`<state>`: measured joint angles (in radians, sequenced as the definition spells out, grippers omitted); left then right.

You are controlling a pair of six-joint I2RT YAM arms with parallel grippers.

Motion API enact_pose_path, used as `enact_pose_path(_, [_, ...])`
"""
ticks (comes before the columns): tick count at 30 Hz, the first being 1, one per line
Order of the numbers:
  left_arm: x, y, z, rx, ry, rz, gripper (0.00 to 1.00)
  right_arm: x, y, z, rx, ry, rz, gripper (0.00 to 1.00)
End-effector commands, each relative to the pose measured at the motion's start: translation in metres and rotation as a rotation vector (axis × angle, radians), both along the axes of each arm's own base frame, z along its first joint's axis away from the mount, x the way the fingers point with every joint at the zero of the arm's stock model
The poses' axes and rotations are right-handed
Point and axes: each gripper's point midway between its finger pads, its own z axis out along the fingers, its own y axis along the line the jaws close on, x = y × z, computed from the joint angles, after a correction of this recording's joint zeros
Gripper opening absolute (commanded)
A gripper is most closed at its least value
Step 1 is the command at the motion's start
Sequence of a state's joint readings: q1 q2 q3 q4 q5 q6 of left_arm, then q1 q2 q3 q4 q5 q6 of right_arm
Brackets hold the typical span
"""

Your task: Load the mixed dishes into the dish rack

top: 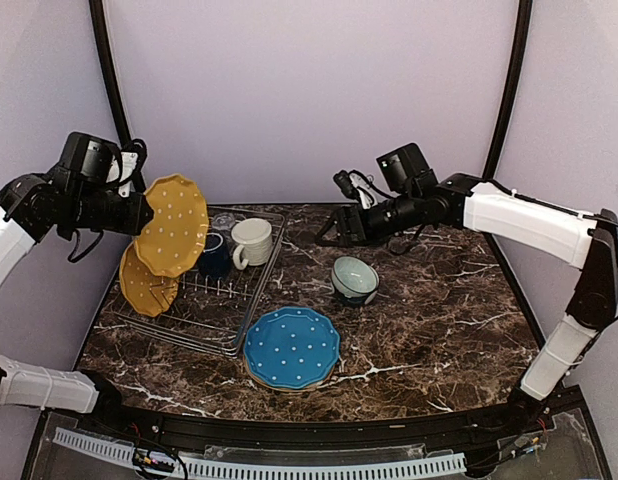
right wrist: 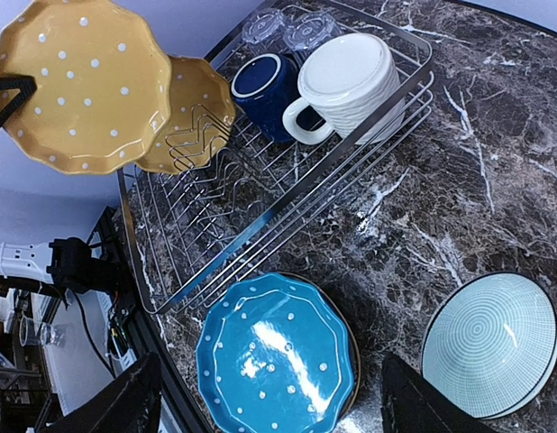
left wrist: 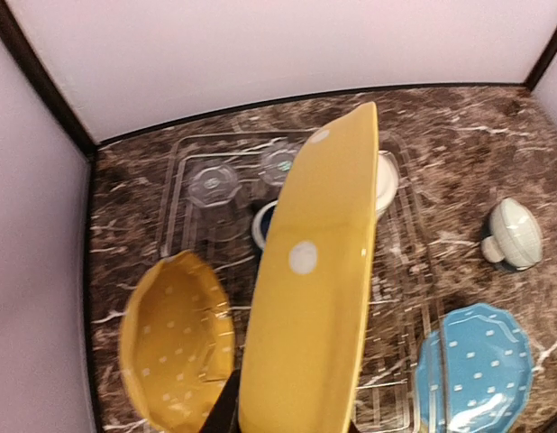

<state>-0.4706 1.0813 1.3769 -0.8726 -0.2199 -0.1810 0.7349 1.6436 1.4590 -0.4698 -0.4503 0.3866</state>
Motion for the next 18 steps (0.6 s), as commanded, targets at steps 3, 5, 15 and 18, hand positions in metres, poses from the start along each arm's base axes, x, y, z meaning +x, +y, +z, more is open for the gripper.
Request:
enact_pose_path(3, [-0.005, 0.067, 0.008, 0.326, -0.023, 0.193, 0.01, 0.005, 0.007, -0.006, 0.007, 0.002, 0.019, 0.8])
enact_pose_path(5, [-0.003, 0.072, 0.002, 0.343, -0.004, 0.204, 0.01, 0.005, 0.007, -0.007, 0.005, 0.002, 0.018, 0.8])
enact_pose_path(15, [0.011, 0.081, -0.037, 0.344, 0.093, 0.214, 0.01, 0.001, 0.0, -0.019, -0.02, 0.014, 0.006, 0.8])
enact_pose_path(18, [0.015, 0.081, -0.045, 0.345, 0.107, 0.21, 0.01, 0.0, 0.0, -0.022, -0.023, 0.019, 0.005, 0.8])
